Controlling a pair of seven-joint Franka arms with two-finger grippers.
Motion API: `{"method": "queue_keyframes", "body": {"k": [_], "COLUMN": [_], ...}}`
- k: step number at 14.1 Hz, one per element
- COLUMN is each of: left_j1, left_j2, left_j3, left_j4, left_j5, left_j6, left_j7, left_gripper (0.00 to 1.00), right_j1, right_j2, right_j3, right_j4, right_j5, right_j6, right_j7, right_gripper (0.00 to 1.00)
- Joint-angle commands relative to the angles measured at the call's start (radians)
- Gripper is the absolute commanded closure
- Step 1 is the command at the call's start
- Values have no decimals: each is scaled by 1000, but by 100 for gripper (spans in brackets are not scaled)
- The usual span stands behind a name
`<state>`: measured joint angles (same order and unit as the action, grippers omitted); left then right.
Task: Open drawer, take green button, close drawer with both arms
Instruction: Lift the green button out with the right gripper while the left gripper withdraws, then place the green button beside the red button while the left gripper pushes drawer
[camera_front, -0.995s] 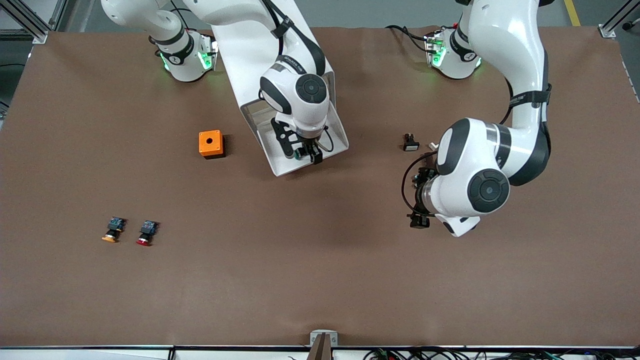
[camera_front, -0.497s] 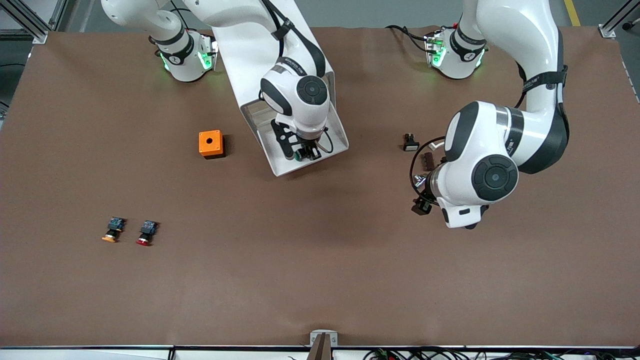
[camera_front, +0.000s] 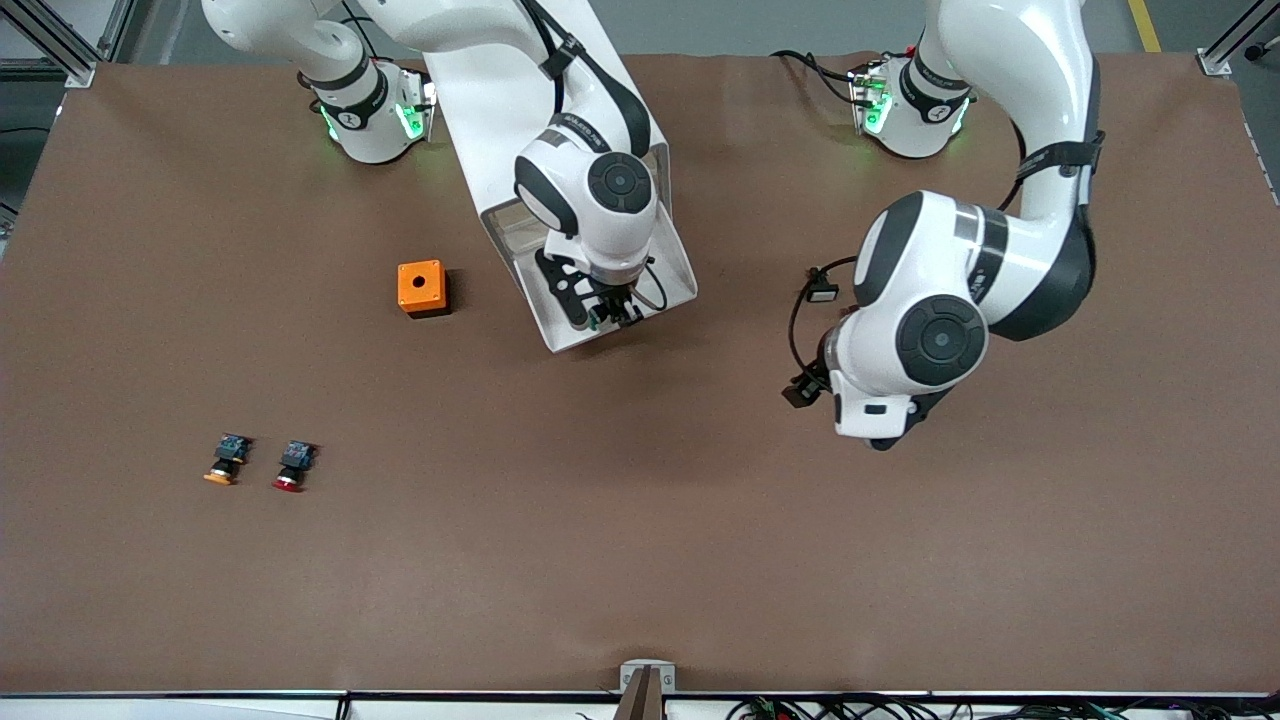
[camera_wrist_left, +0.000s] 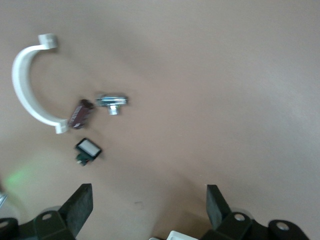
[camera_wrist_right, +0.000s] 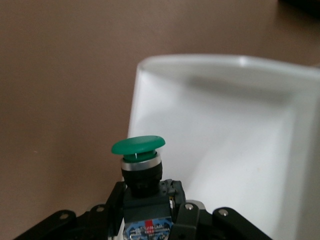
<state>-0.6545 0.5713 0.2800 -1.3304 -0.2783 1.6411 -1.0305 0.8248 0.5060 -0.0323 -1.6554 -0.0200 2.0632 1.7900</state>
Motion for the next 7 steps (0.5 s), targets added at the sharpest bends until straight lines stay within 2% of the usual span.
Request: {"method": "queue_keyframes", "body": {"k": [1, 5, 7], "left_j1": [-5, -8, -13], "left_j2": [-18, 42, 94], "left_j3": [-56, -166, -220], "left_j4": [-104, -203, -210], "left_j5": [25, 25, 15], "left_j6": [158, 417, 509], "left_j7": [61, 124, 104], "left_gripper": [0, 0, 0], "right_j1": [-128, -314, -386], "right_j2": [-70, -98, -93], "right_j3": [11, 9, 9], "right_j4": [17, -10, -46], "right_j5": [0, 2, 0], "right_j6": [-57, -52, -13], "right_j7": [-243, -663, -829], "right_gripper": [100, 100, 100]}}
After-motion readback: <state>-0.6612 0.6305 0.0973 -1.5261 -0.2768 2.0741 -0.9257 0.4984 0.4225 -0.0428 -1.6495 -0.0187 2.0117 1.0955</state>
